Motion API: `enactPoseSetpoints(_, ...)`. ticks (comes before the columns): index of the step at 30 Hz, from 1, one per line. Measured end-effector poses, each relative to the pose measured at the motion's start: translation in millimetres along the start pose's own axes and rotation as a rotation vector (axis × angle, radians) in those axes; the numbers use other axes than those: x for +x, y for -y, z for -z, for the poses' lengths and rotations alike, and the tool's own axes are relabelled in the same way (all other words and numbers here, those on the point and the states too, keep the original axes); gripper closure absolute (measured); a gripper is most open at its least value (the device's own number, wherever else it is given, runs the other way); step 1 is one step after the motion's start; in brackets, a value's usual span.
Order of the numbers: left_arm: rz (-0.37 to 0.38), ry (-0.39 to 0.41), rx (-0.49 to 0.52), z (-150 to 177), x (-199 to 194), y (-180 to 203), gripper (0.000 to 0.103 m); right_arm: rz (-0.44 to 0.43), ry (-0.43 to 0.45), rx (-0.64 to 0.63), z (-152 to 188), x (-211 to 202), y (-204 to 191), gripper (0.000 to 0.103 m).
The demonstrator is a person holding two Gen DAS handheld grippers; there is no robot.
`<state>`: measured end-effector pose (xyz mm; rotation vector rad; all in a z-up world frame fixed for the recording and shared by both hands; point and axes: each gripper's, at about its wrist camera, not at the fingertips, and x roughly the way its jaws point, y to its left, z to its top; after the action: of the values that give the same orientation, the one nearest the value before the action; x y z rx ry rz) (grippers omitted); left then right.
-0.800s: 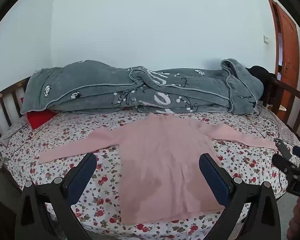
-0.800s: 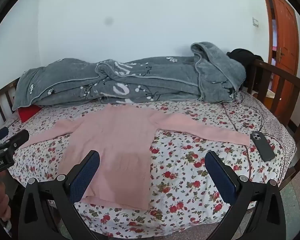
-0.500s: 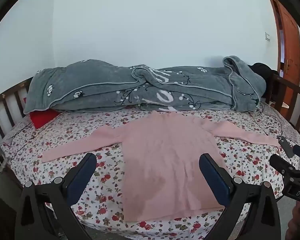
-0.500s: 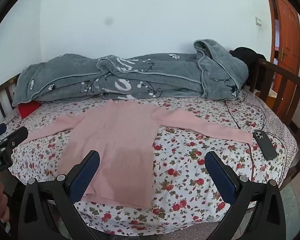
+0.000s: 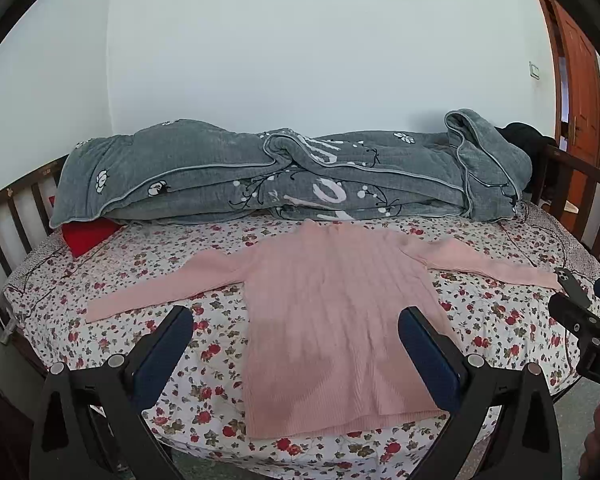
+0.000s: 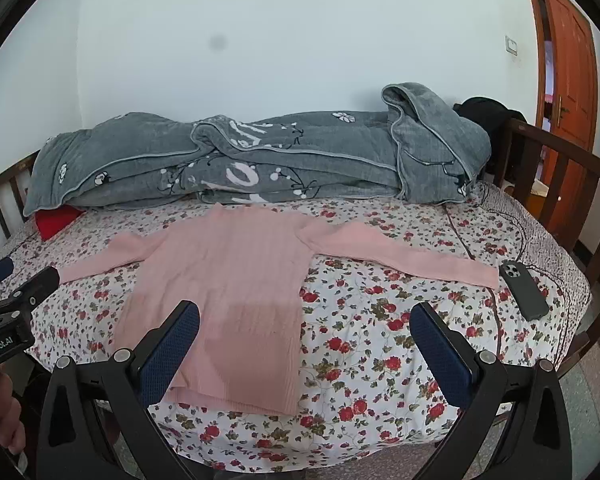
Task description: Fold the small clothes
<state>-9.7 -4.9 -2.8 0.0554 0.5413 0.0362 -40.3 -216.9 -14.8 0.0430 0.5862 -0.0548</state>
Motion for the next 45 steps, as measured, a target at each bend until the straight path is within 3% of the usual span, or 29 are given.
enactPoseSetpoints(45, -0.002, 0.013, -0.031, 0.6, -4.0, -4.4, 0.0, -0.023, 0.026, -0.019, -3.2, -11.7, -13.5, 0.0)
